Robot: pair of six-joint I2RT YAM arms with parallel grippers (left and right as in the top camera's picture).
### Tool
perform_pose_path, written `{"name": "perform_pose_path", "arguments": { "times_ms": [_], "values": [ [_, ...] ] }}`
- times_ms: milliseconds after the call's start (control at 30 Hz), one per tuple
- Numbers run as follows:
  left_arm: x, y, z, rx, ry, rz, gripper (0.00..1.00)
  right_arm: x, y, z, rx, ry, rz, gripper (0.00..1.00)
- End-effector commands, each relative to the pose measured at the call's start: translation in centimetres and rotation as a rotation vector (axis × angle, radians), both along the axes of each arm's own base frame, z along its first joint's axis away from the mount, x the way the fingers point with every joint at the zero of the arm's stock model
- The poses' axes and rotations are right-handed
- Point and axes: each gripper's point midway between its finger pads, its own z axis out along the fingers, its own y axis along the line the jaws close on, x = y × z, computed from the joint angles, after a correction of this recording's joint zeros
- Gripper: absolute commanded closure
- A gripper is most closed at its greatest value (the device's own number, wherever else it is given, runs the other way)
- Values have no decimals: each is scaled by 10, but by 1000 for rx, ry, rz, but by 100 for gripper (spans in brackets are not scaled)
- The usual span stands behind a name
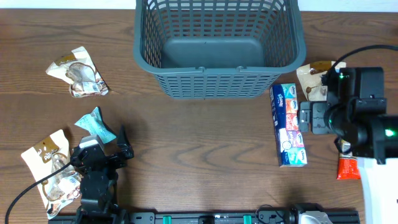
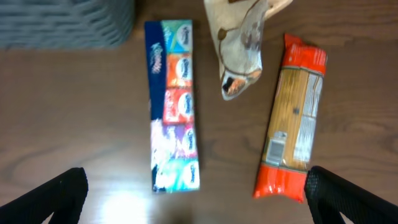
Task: Pack container
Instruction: 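Move the right gripper over the blue tissue box and grasp it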
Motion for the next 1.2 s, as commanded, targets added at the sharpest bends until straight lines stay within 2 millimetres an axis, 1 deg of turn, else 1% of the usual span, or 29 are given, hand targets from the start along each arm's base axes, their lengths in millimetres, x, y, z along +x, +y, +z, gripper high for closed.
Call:
{"name": "perform_pose_path", "arguments": {
  "times_ms": [0,200,267,400,500,633,700,800,967,1167],
  "values": [
    [-2,3,10,0,-23,17,1,1,-11,-24,-9,39,-27,1],
    [-2,3,10,0,-23,17,2,1,-18,-72,56,89,-63,1],
    [-2,3,10,0,-22,17,1,1,-17,-85,66,99,-60,1],
    [-2,3,9,0,-22,17,1,3,-4,-111,121,118,11,1],
    [-2,3,8,1,-16,17,1,9,13,-121,196,114,84,1],
    [-3,3,5,2,-2,17,1,13,12,-136,209,159,59,1],
    [-3,3,3,4,8,17,1,16,7,-145,208,184,18,1],
    [-4,4,-1,6,22,17,1,24,5,-160,218,212,-3,1],
    [-4,4,-1,6,22,17,1,37,4,-183,222,246,-6,1],
    [-4,4,-1,6,22,17,1,52,3,-206,227,261,-6,1]
  ]
}}
